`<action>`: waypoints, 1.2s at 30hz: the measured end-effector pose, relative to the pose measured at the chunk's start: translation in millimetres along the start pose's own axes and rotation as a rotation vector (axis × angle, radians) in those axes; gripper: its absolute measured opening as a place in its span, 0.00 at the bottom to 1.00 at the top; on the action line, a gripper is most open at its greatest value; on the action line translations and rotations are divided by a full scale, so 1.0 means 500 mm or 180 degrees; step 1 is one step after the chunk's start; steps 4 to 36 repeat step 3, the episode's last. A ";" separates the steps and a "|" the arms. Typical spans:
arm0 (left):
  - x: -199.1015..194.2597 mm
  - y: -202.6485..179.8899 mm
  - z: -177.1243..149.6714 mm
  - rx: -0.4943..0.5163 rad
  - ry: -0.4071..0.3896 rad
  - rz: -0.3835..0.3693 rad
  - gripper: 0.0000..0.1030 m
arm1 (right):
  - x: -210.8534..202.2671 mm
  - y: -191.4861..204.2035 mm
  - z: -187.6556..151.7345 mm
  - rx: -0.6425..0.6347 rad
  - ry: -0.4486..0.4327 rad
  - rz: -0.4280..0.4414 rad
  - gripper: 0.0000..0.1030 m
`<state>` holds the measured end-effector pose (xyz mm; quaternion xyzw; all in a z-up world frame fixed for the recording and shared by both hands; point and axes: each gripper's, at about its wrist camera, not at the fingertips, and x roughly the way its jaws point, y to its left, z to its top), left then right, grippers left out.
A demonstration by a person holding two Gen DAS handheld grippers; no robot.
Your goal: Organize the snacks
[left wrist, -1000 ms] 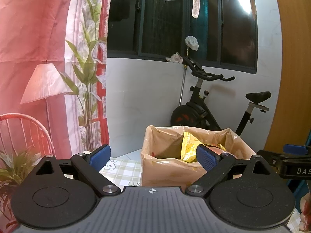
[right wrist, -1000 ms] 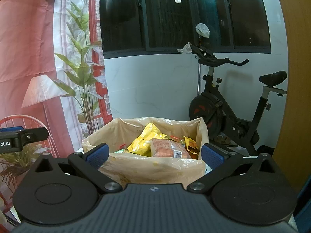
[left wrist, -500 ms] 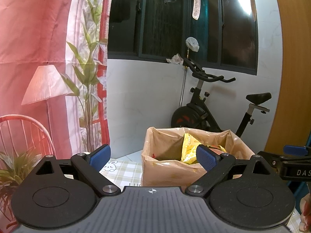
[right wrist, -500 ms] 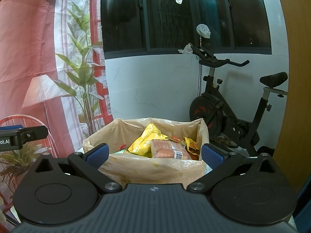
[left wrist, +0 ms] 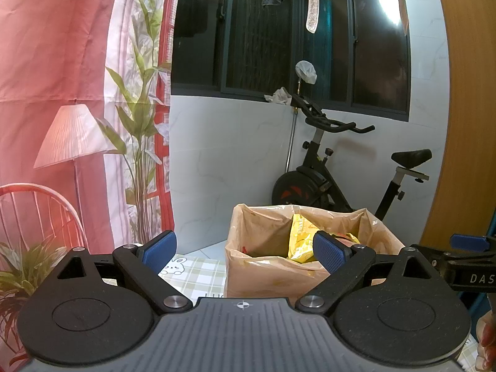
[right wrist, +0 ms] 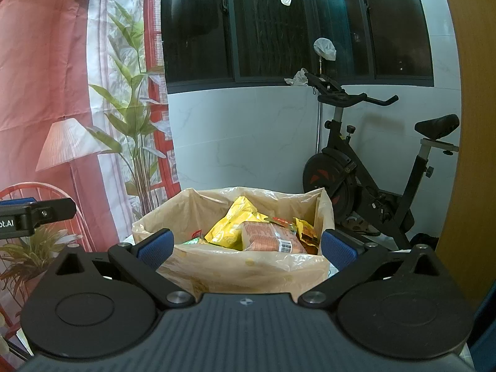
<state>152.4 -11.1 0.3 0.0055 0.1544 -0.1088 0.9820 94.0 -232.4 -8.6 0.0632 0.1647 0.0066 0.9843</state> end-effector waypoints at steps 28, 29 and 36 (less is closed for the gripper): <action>0.000 0.000 0.000 -0.0002 0.0004 0.0004 0.93 | 0.000 0.000 0.000 -0.0001 -0.0002 0.0000 1.00; 0.000 0.000 0.000 -0.0002 0.0004 0.0004 0.93 | 0.000 0.000 0.000 -0.0001 -0.0002 0.0000 1.00; 0.000 0.000 0.000 -0.0002 0.0004 0.0004 0.93 | 0.000 0.000 0.000 -0.0001 -0.0002 0.0000 1.00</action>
